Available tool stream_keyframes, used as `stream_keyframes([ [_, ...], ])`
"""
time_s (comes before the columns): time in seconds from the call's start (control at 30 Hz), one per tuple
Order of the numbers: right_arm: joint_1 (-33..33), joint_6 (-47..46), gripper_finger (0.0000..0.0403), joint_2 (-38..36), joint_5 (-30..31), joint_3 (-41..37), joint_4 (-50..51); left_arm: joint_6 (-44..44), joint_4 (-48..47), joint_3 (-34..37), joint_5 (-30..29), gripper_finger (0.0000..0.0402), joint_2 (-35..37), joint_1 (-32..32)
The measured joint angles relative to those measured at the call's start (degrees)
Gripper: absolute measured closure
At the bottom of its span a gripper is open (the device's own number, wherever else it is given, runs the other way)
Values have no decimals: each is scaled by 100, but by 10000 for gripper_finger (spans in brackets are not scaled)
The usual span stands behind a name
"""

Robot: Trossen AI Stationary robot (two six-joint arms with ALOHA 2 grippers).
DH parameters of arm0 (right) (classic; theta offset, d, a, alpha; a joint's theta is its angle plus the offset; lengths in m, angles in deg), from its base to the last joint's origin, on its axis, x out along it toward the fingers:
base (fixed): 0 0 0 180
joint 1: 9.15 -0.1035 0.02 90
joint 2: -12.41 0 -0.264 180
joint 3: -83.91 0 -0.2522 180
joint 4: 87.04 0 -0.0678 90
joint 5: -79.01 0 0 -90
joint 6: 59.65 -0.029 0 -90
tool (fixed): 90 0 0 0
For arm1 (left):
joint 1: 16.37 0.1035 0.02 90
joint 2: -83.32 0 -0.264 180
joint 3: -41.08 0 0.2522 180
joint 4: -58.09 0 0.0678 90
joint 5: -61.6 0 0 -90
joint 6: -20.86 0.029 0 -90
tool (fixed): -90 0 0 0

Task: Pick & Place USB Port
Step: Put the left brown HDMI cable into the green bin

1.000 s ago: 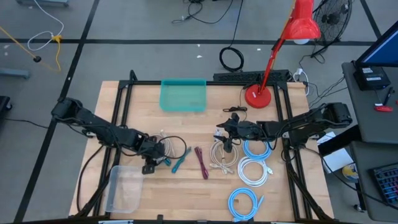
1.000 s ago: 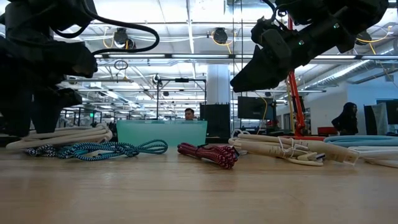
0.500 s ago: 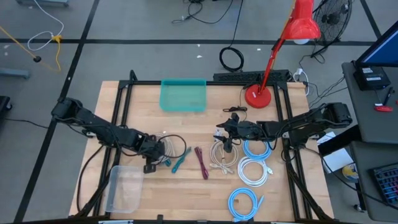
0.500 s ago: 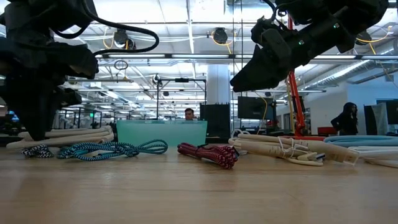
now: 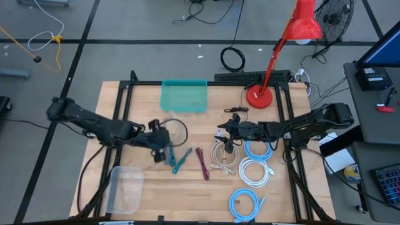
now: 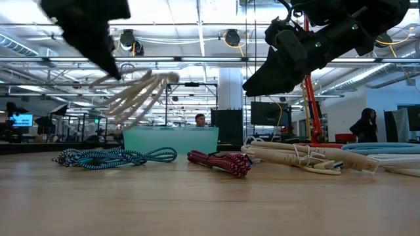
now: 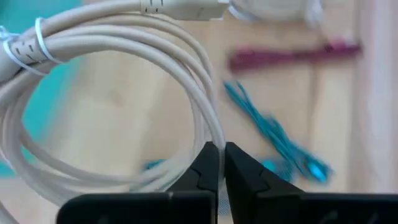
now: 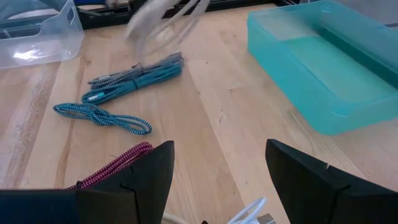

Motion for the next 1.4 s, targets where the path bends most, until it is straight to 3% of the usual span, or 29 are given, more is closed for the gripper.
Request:
stream_keyframes([
  [0.13,1,0,156,0,0,0,0,723,2,-303,-625,394,79,308],
  [0.33,2,2,156,0,0,0,2,1976,-12,-514,-395,394,69,1281],
  [0.47,4,0,156,0,7,0,2,2730,-12,-650,313,394,69,2435],
  [0.6,4,0,156,0,11,0,0,3520,-102,-891,1510,394,25,3570],
  [0.77,4,2,156,-2,17,0,-48,4689,-992,-1502,2824,394,-270,4539],
  [0.97,4,22,156,-2,20,0,-136,5788,-2329,-2579,3012,394,-1453,5055],
  [1.17,4,21,156,-2,20,0,-110,6497,-3091,-3573,2891,394,-2780,5336],
  [1.4,4,22,156,-2,20,0,28,6860,-3322,-4064,2838,394,-3363,5607],
])
